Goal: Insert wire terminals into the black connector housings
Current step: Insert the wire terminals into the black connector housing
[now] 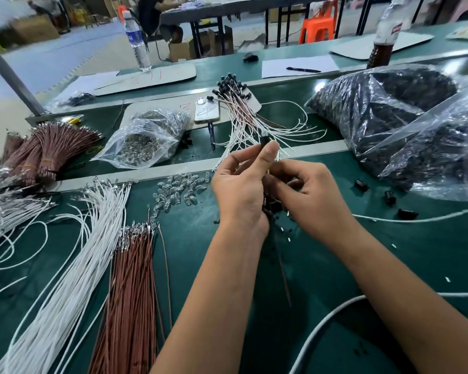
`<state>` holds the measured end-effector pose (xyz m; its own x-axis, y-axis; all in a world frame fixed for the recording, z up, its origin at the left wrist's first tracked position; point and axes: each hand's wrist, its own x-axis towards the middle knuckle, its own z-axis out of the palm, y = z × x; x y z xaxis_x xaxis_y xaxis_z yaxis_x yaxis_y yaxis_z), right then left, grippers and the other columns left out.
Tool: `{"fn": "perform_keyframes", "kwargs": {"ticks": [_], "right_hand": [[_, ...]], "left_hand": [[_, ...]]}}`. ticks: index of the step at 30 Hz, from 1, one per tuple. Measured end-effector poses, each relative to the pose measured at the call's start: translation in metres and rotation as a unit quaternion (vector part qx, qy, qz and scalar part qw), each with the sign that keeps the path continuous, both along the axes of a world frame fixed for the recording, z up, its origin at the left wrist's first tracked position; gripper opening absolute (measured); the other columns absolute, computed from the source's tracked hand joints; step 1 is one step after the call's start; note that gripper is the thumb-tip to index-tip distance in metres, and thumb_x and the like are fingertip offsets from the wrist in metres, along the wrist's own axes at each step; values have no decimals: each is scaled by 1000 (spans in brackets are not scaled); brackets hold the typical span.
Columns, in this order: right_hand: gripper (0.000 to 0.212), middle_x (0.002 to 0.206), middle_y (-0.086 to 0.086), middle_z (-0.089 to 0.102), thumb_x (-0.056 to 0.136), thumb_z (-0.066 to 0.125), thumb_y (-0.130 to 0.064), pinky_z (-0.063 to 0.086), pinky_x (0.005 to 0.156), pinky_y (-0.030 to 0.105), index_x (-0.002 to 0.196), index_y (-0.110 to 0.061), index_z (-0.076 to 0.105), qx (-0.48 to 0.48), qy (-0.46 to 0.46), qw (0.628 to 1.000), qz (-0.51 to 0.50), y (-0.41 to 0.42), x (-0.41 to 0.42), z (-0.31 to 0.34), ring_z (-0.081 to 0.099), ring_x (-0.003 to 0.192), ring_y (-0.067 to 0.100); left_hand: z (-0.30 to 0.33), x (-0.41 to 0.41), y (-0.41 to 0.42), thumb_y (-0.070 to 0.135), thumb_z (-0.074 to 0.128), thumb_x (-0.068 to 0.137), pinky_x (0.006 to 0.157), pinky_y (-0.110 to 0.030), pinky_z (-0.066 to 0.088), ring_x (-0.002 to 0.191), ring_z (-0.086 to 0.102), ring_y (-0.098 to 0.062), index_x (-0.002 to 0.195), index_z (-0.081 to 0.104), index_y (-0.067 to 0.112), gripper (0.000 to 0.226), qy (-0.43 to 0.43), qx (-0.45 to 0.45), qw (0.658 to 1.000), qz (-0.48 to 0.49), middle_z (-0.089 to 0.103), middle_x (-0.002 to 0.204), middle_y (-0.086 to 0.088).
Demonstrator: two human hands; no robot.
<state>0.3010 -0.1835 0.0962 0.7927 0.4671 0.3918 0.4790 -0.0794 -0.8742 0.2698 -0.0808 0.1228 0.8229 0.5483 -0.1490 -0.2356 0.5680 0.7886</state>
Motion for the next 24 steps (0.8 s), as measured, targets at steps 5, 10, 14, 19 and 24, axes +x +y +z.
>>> {"fn": "perform_keyframes", "kwargs": {"ticks": [5,10,14,19,24], "right_hand": [[15,62,-4,63,99,69,-10,44,54,30,86,-9,78,4,-13,1000,-6,-1,13,17,51,59,5],[18,60,-3,63,101,67,-20,40,41,21,90,-8,76,67,20,997,-28,11,56,71,50,43,10],[22,69,4,65,106,60,-22,36,38,19,99,-6,73,-6,38,998,-47,35,111,115,49,42,7],[24,55,-7,57,106,59,-19,37,41,14,89,-9,73,-160,-26,987,-5,37,126,116,44,41,1],[30,51,-9,53,100,65,-16,37,49,20,71,-17,71,-243,-72,962,104,30,78,68,43,48,1]], "left_hand": [[3,1,1,15,82,77,75,-37,58,77,67,-24,90,66,10,21,-34,40,998,-30,74,89,-13],[-1,3,-13,47,54,97,71,-28,53,77,68,-18,114,56,2,48,9,177,974,-142,74,92,-15],[9,11,-20,36,42,109,71,-32,50,65,66,-15,96,65,11,36,10,221,963,-155,71,67,-1],[18,21,19,48,46,102,87,-41,60,93,69,-19,105,62,18,35,59,247,967,-34,73,100,-3],[4,21,51,24,64,98,69,-32,62,80,71,-23,126,58,12,31,3,128,990,64,73,98,-15]]}}
